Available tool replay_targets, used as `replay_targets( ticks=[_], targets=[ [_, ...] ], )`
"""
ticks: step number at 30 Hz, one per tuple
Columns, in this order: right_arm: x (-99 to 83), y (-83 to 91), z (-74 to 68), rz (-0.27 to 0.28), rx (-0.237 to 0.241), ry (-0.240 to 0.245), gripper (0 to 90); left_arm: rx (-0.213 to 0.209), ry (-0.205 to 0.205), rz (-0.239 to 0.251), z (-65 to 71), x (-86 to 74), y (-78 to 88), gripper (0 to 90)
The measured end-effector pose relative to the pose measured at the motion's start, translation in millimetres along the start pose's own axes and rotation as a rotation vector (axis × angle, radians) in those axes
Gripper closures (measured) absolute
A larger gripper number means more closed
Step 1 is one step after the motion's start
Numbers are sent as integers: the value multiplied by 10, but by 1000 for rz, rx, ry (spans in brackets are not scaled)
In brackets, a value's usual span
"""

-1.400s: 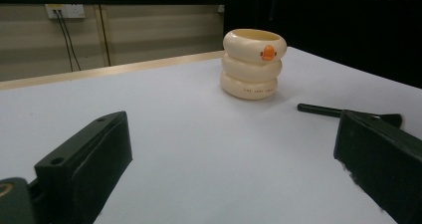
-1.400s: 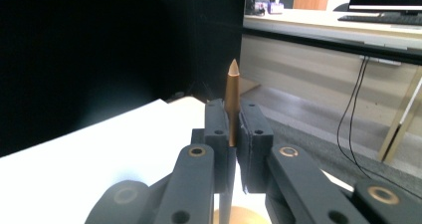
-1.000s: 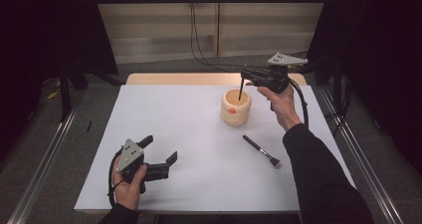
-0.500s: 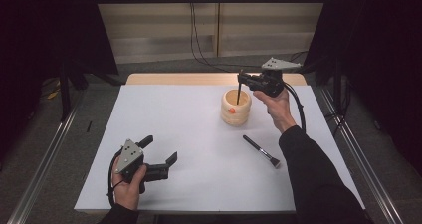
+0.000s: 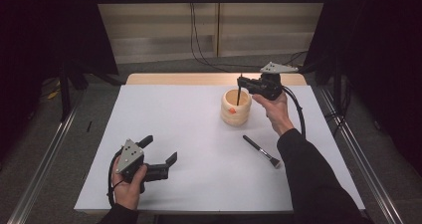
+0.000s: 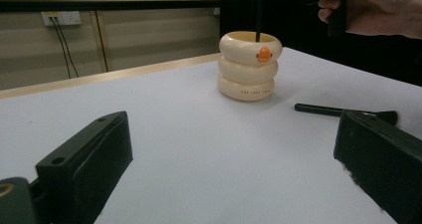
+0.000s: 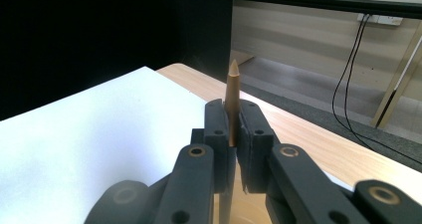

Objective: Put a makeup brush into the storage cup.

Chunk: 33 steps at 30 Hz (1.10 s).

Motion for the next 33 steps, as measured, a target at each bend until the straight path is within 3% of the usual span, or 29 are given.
replay_targets(
  ticks=[7, 14, 23, 26, 30, 33],
  targets=[
    [-24, -26, -9, -7, 8, -1, 833, 2, -2, 1, -3, 1, 3, 17],
    [4, -11, -22, 2, 3, -3, 654, 3, -2, 0, -9, 0, 5, 17],
    [38, 16, -20, 32, -60, 7, 215, 1, 0, 2, -8, 1, 6, 17],
    [50, 19, -35, 45, -77, 17, 107, 1, -2, 2, -8, 1, 5, 17],
    [61, 22, -44, 48, -98, 27, 31, 0, -1, 4, -7, 2, 7, 17],
    [64, 36, -40, 47, -95, 24, 29, 0, 0, 2, -10, 0, 7, 17]
  ],
)
Point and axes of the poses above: each handheld gripper's, and its own axes: y roughly backward along the jaws, x roughly out of its top, z roughly to its right, the point moved 3 cm from there along -y, roughly forward along the jaws, and after that the axes turned 5 degrees about x, right-handed, at the moved point
